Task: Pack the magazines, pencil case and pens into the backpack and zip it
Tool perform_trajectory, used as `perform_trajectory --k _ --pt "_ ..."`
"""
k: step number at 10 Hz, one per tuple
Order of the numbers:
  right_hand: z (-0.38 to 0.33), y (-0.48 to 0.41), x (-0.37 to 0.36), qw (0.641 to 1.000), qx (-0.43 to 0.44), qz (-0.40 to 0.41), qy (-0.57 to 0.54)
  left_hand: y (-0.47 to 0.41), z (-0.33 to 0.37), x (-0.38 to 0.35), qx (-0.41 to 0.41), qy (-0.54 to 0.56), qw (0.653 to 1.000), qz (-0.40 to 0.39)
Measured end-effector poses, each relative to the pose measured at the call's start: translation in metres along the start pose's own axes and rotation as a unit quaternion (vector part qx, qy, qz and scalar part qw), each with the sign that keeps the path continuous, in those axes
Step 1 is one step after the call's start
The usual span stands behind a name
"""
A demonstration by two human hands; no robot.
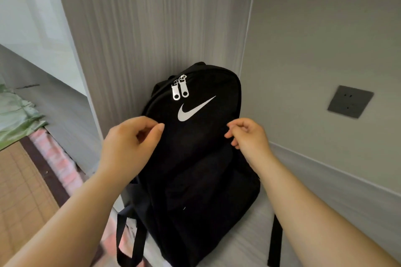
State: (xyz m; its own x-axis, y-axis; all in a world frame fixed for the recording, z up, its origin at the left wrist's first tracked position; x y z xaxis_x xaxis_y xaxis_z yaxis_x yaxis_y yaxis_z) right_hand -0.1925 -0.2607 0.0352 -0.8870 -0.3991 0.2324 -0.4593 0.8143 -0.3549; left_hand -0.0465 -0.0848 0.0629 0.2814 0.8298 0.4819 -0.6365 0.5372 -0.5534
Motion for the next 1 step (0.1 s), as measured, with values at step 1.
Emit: perform_trajectory --k 1 --pt "-0.0060 0.0190 0.0134 0.999 -0.010 -0.023 0.022 0.0175 -0.0007 -0.0006 0.030 -0.057 0.995 -0.074"
Point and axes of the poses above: each hand's wrist, its own y-axis away from the middle knuckle, its own x-axis out of the back of the hand, z = x × y, the point moved 2 cm from there along -y, towards the middle knuckle, and after that the axes turned 7 degrees about x, right-handed, at the moved point
